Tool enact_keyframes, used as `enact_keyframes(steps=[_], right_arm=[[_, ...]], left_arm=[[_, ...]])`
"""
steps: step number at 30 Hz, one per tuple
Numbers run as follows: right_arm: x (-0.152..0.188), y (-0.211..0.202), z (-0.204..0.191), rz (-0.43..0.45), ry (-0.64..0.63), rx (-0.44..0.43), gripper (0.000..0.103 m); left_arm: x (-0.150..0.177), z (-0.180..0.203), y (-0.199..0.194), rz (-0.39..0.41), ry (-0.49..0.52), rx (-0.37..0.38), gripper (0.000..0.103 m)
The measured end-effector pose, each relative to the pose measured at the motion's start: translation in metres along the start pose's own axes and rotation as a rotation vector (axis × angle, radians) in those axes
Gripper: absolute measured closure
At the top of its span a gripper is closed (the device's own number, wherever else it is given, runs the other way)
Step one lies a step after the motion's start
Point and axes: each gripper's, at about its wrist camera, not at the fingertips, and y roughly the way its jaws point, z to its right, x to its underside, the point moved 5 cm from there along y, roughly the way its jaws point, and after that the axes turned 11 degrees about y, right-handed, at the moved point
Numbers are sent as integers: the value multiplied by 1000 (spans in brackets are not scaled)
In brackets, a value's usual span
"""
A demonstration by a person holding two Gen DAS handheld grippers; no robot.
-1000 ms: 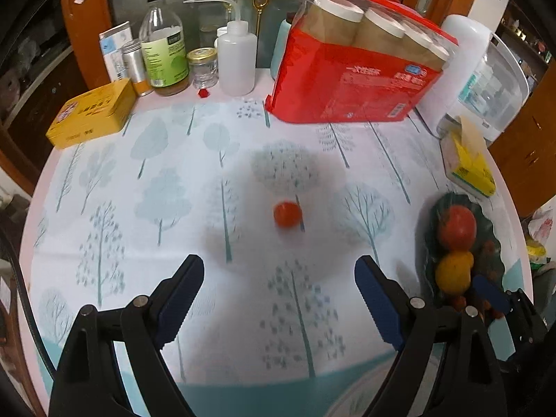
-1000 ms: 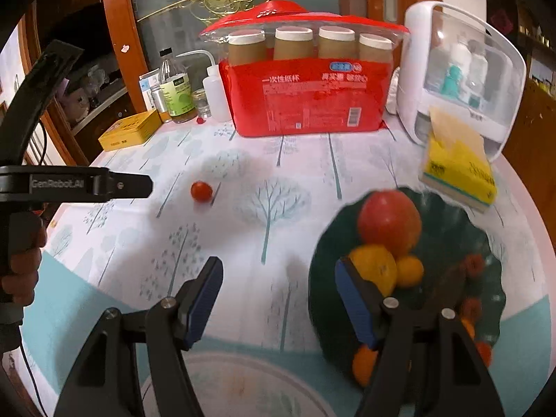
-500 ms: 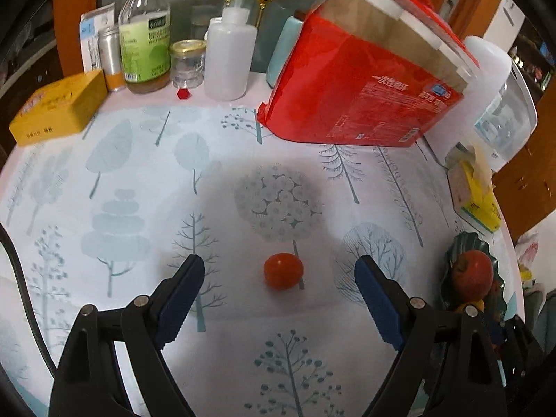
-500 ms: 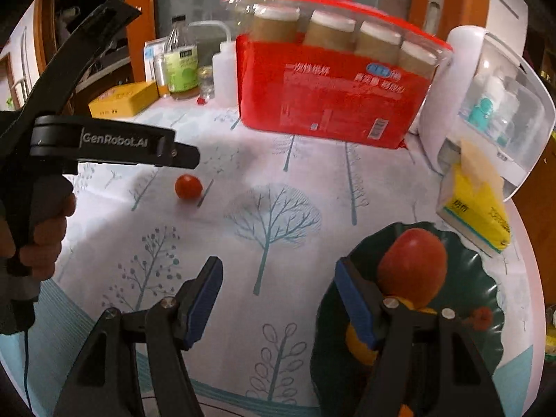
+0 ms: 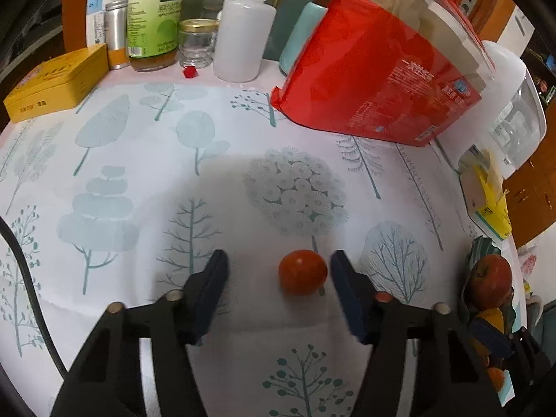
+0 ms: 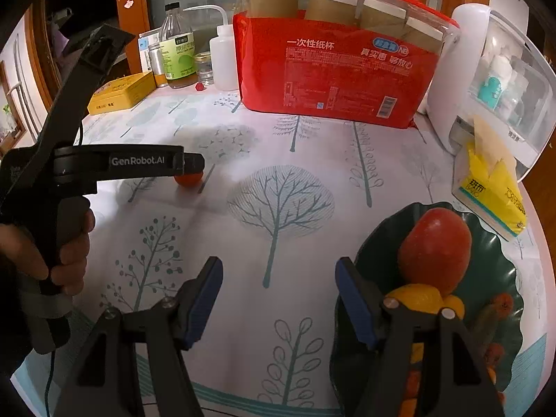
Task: Organize fruits
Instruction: 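Close the left tool on the red cherry tomato, then carry the cherry tomato in the left tool over the green plate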
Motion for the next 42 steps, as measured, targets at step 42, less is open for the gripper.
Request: enact_keyframes(steps=[42], right_arm=[[79,-116,70,-47,159,25,35]], left_arm=[[35,144,-108,54,102,159,76]])
